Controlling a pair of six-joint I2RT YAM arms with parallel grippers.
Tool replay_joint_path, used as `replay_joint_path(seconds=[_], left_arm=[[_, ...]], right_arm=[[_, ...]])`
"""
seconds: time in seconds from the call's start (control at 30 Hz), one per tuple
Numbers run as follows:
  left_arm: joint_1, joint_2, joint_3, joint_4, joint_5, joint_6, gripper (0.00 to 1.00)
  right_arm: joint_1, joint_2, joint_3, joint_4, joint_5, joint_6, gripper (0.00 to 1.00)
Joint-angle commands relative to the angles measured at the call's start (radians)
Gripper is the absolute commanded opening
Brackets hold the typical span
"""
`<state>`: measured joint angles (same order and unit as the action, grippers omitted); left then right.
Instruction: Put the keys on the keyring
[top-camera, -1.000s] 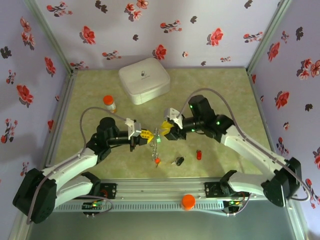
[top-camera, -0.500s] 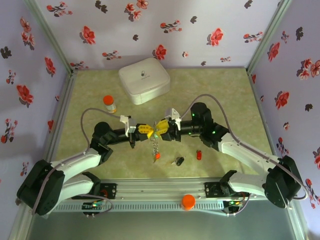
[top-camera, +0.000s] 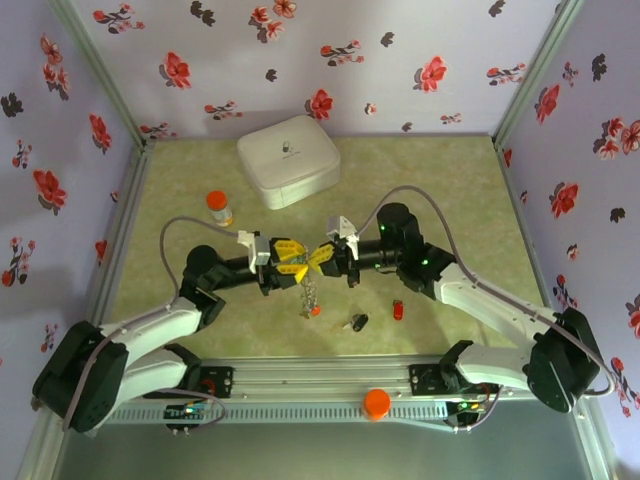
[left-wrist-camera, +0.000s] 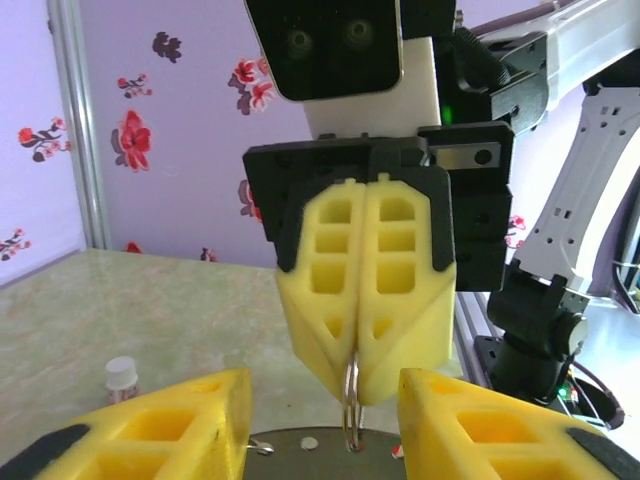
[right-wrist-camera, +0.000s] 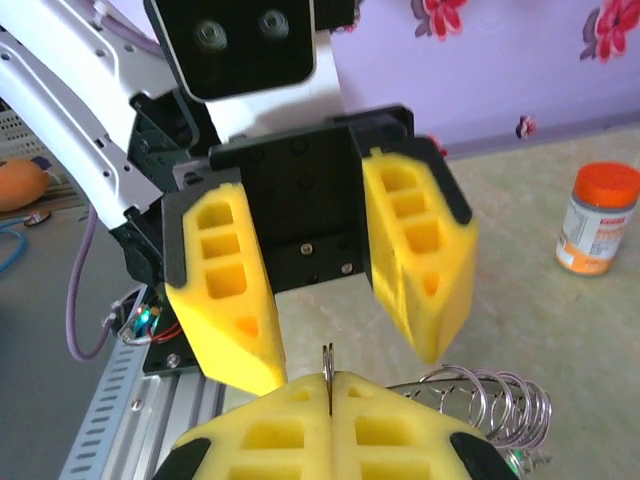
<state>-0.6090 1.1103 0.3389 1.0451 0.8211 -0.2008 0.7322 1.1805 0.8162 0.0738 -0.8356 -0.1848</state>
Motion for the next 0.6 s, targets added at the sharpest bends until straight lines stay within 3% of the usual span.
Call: replay_joint_path(seconds=[0.0,0.13,0.23,0.57], left_arm=[[-0.005,-0.077,0.019,-0.142,-0.044,0.074,0.43],[-0.04,-0.168,0.085,-0.578,-0.094,0.317,0.4],[-0.067,-0.194,0.136,-0.796,-0.106,0.433,0.4],[-0.073,-0.176,0.189,-0.888,-0.098,0.509,0.33]], right_arm=[[0.012,-0.004,0.15,-0.294,0.057,-0.202,0.0],[0.051,0.059,0.321,-0.635,0.196,-0.394,0.0],[0.086,0.116,0.417,-0.779,0.287,-0.473,0.0],[0.159,0.262,0.654,-1.042,0.43,-0.632,0.0]])
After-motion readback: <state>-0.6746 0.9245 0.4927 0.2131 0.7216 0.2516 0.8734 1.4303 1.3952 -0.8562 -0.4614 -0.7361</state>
